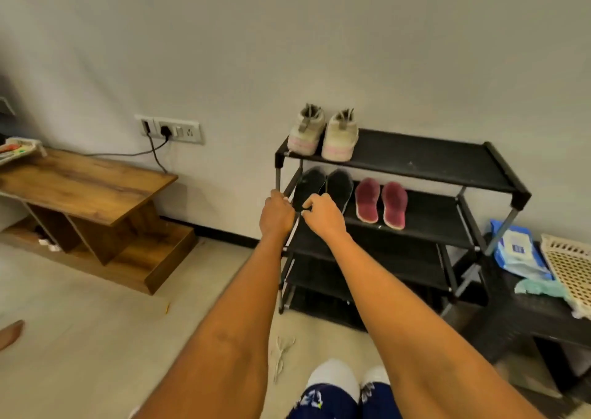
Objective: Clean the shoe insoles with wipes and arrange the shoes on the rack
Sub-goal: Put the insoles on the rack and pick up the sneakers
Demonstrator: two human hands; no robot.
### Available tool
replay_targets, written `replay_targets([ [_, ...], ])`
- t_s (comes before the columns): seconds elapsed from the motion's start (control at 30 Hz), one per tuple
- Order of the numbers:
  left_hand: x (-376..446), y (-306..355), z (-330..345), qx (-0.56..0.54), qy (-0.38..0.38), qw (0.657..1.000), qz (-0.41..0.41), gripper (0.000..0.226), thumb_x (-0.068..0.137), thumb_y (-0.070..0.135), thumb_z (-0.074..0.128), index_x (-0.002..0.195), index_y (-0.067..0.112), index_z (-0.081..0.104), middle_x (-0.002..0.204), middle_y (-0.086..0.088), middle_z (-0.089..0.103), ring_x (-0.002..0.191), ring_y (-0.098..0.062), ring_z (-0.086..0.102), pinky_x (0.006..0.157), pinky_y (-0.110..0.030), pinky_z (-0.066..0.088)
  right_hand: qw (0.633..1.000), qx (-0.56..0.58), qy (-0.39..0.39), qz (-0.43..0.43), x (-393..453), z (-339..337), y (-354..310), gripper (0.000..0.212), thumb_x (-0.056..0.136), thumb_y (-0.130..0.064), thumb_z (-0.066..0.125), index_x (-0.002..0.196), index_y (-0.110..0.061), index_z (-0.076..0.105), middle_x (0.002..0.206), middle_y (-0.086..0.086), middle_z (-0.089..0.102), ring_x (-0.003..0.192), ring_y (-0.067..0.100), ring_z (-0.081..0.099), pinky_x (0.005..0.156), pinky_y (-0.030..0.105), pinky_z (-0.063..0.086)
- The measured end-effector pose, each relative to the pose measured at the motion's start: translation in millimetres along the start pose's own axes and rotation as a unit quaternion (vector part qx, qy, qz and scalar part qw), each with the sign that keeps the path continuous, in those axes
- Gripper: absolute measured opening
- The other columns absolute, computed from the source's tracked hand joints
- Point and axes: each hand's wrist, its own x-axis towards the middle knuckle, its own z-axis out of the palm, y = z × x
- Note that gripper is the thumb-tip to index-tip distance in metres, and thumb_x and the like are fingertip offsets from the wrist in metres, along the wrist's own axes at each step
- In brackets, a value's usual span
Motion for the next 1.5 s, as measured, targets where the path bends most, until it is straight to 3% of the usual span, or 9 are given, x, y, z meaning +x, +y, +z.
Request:
replay_targets([
  [0.4, -4, -156, 150, 0.102, -0.068, 0.988, -0.094, 0.018, 0.099, 0.026, 0.038, 0.102, 0.016, 0.053, 0.100, -0.006, 0.063, 0.092, -0.024, 0.060, 0.078, -0.034, 0.047, 0.974, -0.014, -0.200, 0.108, 11, 172, 120, 0.018, 0.094, -0.021, 0.043, 0.098, -0.016, 0.060, 0.105, 0.008, 0.061, 0.099, 0.027, 0.058, 0.077, 0.034, 0.044],
  [0.53, -7, -207, 188, 0.091, -0.082, 0.981, -0.153, 0.017, 0.098, 0.029, 0.038, 0.104, 0.020, 0.052, 0.102, -0.005, 0.063, 0.091, -0.023, 0.060, 0.083, -0.038, 0.051, 0.960, -0.010, -0.259, 0.102, 7, 226, 157, 0.024, 0.098, -0.023, 0.042, 0.110, -0.016, 0.060, 0.108, 0.002, 0.064, 0.104, 0.018, 0.059, 0.088, 0.031, 0.047],
  [0.6, -16, -222, 196, 0.095, -0.089, 0.975, -0.182, 0.017, 0.098, 0.031, 0.038, 0.103, 0.022, 0.052, 0.100, -0.003, 0.063, 0.090, -0.022, 0.060, 0.082, -0.038, 0.052, 0.954, 0.004, -0.276, 0.117, 3, 239, 168, 0.025, 0.098, -0.023, 0.042, 0.113, -0.017, 0.060, 0.107, -0.002, 0.064, 0.106, 0.017, 0.059, 0.086, 0.027, 0.046],
  [0.77, -61, -238, 166, 0.102, -0.086, 0.960, -0.247, 0.022, 0.100, 0.027, 0.034, 0.109, 0.019, 0.052, 0.106, -0.002, 0.064, 0.087, -0.018, 0.059, 0.069, -0.026, 0.044, 0.931, -0.032, -0.357, 0.070, -11, 251, 148, 0.021, 0.096, -0.016, 0.048, 0.113, -0.016, 0.060, 0.114, 0.001, 0.064, 0.105, 0.016, 0.059, 0.079, 0.021, 0.044],
  [0.93, -98, -238, 102, 0.113, -0.066, 0.929, -0.347, 0.024, 0.099, 0.025, 0.034, 0.112, 0.015, 0.052, 0.110, -0.004, 0.063, 0.095, -0.025, 0.060, 0.068, -0.029, 0.039, 0.891, -0.054, -0.449, 0.025, -36, 260, 84, 0.021, 0.093, -0.014, 0.046, 0.107, -0.016, 0.062, 0.113, 0.004, 0.066, 0.104, 0.024, 0.060, 0.081, 0.030, 0.047],
  [1.1, -129, -253, 52, 0.083, -0.019, 0.892, -0.445, 0.022, 0.098, 0.024, 0.035, 0.107, 0.013, 0.052, 0.107, -0.008, 0.064, 0.093, -0.029, 0.060, 0.071, -0.034, 0.043, 0.853, -0.062, -0.518, -0.019, -72, 277, 31, 0.023, 0.090, -0.010, 0.044, 0.103, -0.016, 0.063, 0.108, 0.005, 0.067, 0.101, 0.026, 0.059, 0.072, 0.029, 0.041],
  [1.27, -163, -309, 43, 0.030, 0.039, 0.850, -0.525, 0.021, 0.098, 0.024, 0.034, 0.103, 0.011, 0.050, 0.105, -0.011, 0.064, 0.091, -0.030, 0.061, 0.070, -0.035, 0.045, 0.829, -0.068, -0.555, -0.025, -124, 334, 19, 0.020, 0.090, -0.013, 0.047, 0.103, -0.018, 0.062, 0.105, 0.006, 0.068, 0.097, 0.028, 0.061, 0.071, 0.028, 0.041],
  [1.4, -210, -370, 53, 0.004, 0.113, 0.808, -0.579, 0.018, 0.097, 0.023, 0.036, 0.100, 0.013, 0.051, 0.101, -0.009, 0.063, 0.089, -0.027, 0.060, 0.068, -0.033, 0.042, 0.801, -0.082, -0.588, -0.071, -173, 397, 25, 0.014, 0.092, -0.017, 0.048, 0.097, -0.018, 0.062, 0.099, 0.004, 0.068, 0.087, 0.025, 0.060, 0.065, 0.024, 0.036],
  [1.5, -249, -407, 56, -0.010, 0.170, 0.774, -0.610, 0.016, 0.096, 0.020, 0.038, 0.102, 0.012, 0.050, 0.100, -0.009, 0.062, 0.093, -0.027, 0.058, 0.068, -0.033, 0.038, 0.778, -0.074, -0.615, -0.108, -213, 437, 27, 0.012, 0.091, -0.020, 0.053, 0.094, -0.023, 0.064, 0.100, 0.000, 0.069, 0.090, 0.020, 0.062, 0.067, 0.024, 0.041],
])
